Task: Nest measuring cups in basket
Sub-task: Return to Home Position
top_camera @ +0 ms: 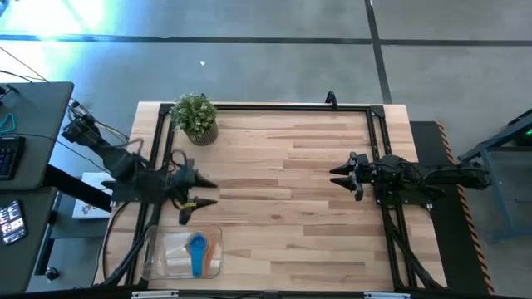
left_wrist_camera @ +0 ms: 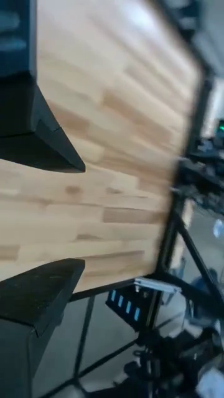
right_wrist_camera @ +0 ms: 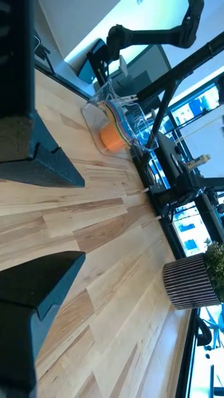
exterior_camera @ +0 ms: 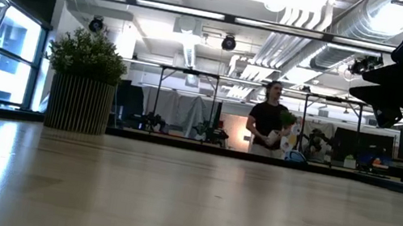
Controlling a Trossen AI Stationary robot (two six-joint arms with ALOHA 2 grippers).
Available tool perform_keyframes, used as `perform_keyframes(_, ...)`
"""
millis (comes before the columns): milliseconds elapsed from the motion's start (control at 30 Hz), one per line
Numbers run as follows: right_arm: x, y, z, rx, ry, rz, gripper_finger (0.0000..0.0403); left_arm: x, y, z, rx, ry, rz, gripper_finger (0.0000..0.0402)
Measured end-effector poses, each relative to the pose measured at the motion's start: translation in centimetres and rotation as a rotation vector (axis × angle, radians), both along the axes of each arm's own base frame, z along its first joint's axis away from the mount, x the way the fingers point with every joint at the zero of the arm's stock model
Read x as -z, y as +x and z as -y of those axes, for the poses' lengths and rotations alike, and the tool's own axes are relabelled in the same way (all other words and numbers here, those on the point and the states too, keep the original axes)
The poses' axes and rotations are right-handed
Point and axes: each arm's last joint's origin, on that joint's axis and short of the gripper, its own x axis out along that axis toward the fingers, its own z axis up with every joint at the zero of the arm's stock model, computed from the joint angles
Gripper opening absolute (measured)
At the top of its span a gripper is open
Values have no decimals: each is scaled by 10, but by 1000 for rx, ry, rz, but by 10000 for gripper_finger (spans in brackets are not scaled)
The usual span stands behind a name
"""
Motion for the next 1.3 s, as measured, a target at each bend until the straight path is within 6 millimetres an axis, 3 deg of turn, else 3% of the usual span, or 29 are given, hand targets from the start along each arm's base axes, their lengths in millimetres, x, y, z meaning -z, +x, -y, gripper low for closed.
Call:
perform_keyframes(200, 0, 0, 0, 0, 0, 0, 169, -14, 1, -27, 157, 190, 75, 227)
perform_keyframes(333, 0, 0, 0, 0, 0, 0, 169, -10, -2, -42, 255, 242, 128, 227)
perform_keyframes(533, 0, 0, 0, 0, 0, 0, 169, 19, -19, -61, 269, 172, 272, 227)
perform_keyframes(800, 0, 0, 0, 0, 0, 0, 169, 68, -46, -71, 207, 173, 425, 227)
perform_keyframes(1033, 0, 0, 0, 0, 0, 0, 169, 107, -57, -73, 203, 181, 466, 227)
perform_keyframes(1300, 0, 0, 0, 0, 0, 0, 169, 138, -60, -74, 188, 162, 486, 227)
